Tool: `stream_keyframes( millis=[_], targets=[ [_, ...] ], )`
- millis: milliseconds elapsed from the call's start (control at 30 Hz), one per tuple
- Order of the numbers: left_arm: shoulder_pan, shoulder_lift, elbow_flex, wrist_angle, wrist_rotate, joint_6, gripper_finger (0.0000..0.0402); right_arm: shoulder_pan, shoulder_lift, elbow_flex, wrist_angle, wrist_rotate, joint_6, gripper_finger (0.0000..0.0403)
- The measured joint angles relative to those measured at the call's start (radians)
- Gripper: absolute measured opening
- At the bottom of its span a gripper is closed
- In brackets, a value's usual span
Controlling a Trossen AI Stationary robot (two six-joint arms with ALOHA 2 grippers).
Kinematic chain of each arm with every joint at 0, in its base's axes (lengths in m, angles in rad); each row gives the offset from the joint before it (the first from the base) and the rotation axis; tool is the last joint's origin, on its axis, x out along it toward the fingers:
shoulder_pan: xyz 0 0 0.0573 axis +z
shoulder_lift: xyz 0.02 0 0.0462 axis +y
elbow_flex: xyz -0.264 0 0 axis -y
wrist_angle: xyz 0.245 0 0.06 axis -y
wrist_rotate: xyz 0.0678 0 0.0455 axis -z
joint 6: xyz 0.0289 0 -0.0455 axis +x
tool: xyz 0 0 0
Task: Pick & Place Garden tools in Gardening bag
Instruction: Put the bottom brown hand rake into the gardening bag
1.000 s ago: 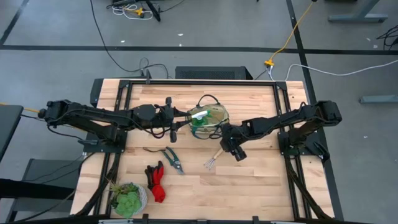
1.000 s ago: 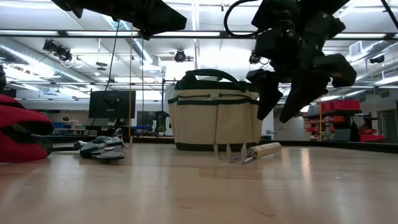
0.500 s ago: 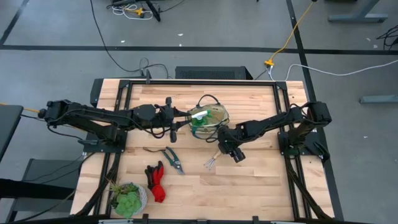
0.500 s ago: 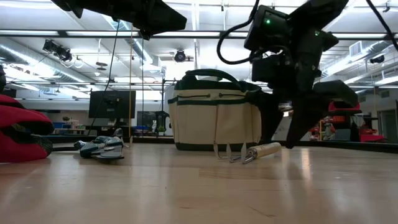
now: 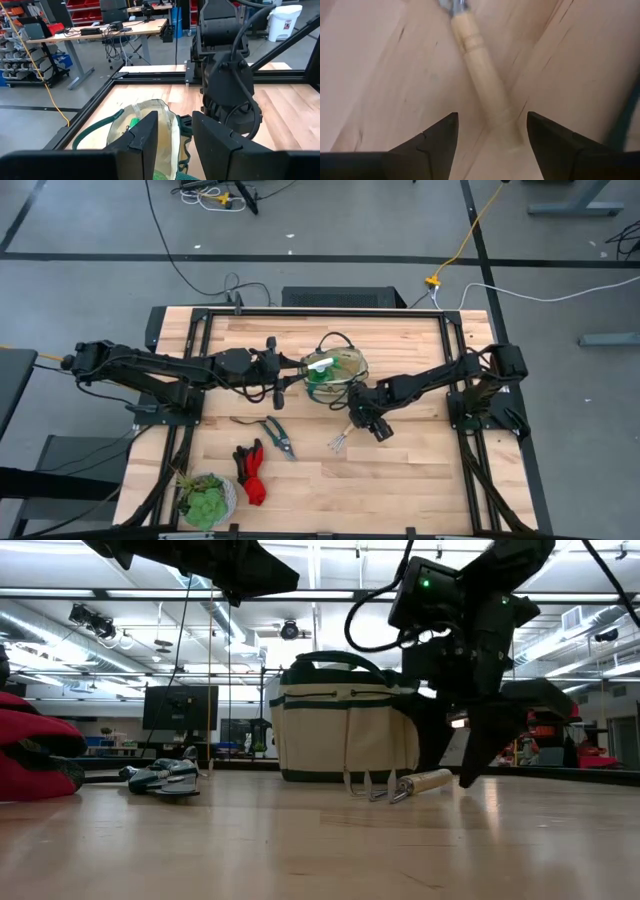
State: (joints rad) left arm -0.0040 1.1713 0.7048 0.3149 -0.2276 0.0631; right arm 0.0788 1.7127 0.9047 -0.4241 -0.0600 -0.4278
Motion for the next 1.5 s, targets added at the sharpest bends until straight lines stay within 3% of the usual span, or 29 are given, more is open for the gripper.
stream_keyframes(
  millis=[300, 967, 1500],
  targets=[
    [0.0, 0.0, 0.0, -0.002, 0.0, 0.0, 0.0126, 0.0, 0.013, 0.0, 0.009, 0.018, 0.001, 0.0223],
    [0.0, 0.0, 0.0, -0.006, 0.0, -0.001, 0.0126, 0.0, 0.014, 0.0, 0.001, 0.021, 0.027, 0.0087],
    [0.0, 0.0, 0.0, -0.006, 0.0, -0.001, 0.0126, 0.0, 0.014, 0.0, -0.014, 0.017, 0.023, 0.0058]
  ],
)
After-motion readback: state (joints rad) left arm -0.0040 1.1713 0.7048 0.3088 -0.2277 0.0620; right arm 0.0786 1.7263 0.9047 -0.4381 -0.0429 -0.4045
